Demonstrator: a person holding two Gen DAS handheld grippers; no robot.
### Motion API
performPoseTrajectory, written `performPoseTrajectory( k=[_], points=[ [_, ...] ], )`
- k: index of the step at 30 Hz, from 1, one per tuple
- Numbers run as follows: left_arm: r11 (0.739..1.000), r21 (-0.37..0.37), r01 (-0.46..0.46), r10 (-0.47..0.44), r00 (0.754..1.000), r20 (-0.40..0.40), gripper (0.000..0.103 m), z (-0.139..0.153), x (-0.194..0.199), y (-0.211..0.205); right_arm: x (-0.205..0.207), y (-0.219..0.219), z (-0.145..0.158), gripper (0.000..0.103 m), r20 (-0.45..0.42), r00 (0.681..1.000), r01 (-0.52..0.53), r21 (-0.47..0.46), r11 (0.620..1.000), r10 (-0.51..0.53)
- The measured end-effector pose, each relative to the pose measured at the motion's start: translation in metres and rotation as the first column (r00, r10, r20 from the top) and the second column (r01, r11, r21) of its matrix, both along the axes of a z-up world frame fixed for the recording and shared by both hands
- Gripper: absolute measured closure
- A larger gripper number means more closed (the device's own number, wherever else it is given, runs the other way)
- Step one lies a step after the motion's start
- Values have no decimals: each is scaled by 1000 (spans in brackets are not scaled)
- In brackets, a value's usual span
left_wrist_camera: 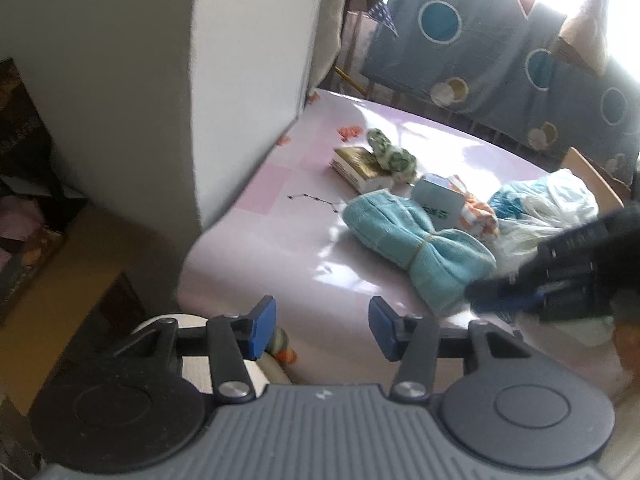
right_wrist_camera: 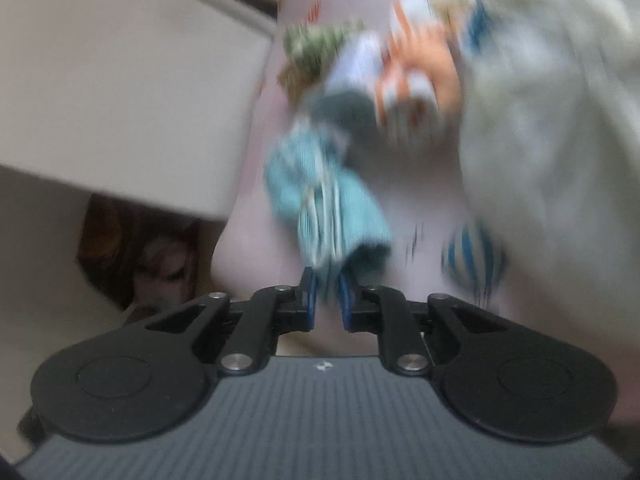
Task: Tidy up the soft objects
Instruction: 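Close the right gripper on the tied blue-green towel and lift it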
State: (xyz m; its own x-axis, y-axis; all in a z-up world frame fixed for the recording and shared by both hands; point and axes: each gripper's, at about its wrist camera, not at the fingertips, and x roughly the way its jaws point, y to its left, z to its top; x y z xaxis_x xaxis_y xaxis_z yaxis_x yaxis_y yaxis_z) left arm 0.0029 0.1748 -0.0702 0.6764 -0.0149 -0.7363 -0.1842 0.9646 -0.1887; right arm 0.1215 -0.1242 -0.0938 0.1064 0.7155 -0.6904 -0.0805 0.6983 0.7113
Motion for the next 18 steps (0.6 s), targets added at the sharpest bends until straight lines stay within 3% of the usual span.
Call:
performPoseTrajectory(
  k=[2,5,10,14,18],
  points=[
    [999,-38,18,-18,1000,-5,51,-1,-2,1,-12,-6,13,79,34,999,-21,-23,1000,22],
    [995,-97,35,-35,999,1,51,-2,7,4,-12,-3,43,75,166,985,-43,-69,997,54],
    [965,-246,90,-96,995,-14,47,-7,35,6,19,10,65,60,273,961,-11,-70,997,29],
    [945,-305,120,-138,990,-35,39,-11,62,-1,52,34,47,59,262,965,7,-123,992,25],
    [947,-276,167,-194,978,-73,36,-17,84,-16,68,49,20,59,205,978,10,-168,986,26]
  ],
)
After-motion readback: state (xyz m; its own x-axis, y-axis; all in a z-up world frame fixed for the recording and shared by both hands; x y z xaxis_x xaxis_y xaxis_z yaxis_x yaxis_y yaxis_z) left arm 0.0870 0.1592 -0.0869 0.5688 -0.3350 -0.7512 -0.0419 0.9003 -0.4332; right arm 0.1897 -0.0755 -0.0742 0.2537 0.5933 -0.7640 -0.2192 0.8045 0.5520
